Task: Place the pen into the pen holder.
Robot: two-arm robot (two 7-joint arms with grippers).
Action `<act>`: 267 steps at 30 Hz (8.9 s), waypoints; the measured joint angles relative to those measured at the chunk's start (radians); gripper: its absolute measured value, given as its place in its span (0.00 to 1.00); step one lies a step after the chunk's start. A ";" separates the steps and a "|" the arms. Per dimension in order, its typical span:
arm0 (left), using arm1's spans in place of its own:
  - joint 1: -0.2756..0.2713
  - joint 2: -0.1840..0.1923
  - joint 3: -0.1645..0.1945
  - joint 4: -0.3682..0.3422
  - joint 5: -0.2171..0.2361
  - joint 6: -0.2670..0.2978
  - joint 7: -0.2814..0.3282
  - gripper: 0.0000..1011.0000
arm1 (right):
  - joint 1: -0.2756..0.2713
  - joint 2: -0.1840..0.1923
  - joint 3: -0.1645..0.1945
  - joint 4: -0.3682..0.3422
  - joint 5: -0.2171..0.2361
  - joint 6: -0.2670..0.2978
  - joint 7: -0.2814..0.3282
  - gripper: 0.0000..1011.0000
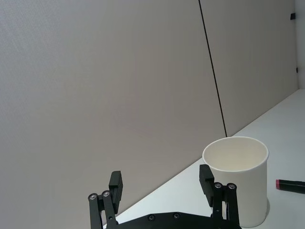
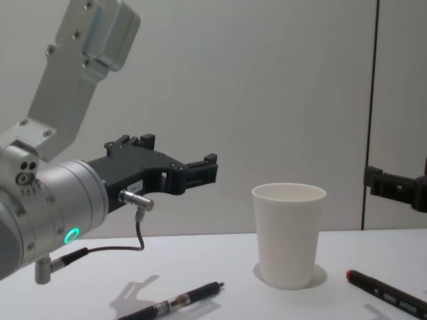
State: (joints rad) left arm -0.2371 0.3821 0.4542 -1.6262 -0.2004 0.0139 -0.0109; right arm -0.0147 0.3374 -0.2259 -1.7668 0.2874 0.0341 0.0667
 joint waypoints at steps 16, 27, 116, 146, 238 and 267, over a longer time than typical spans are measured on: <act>0.000 0.000 0.000 0.000 0.000 0.000 0.000 0.99 | 0.000 0.000 0.000 0.000 0.000 0.000 0.000 0.99; 0.000 0.000 0.000 0.000 0.000 0.000 0.000 0.99 | 0.000 0.000 0.000 0.000 0.000 0.000 0.000 0.99; 0.000 0.000 0.000 0.000 0.000 0.000 0.000 0.99 | 0.084 0.072 0.047 -0.069 0.024 0.620 0.036 0.99; 0.000 0.000 0.000 0.000 0.000 0.000 0.000 0.99 | 0.177 -0.004 -0.037 0.075 -0.154 0.668 0.115 0.99; 0.000 0.000 0.000 0.000 0.000 0.000 0.000 0.99 | 0.175 -0.087 -0.039 0.137 -0.148 0.618 0.032 0.62; 0.000 0.000 0.000 0.000 0.000 0.000 0.000 0.99 | 0.176 -0.089 -0.039 0.138 -0.148 0.616 0.035 0.16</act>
State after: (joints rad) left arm -0.2371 0.3821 0.4542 -1.6262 -0.2004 0.0139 -0.0109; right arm 0.1614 0.2484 -0.2644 -1.6292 0.1395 0.6505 0.1018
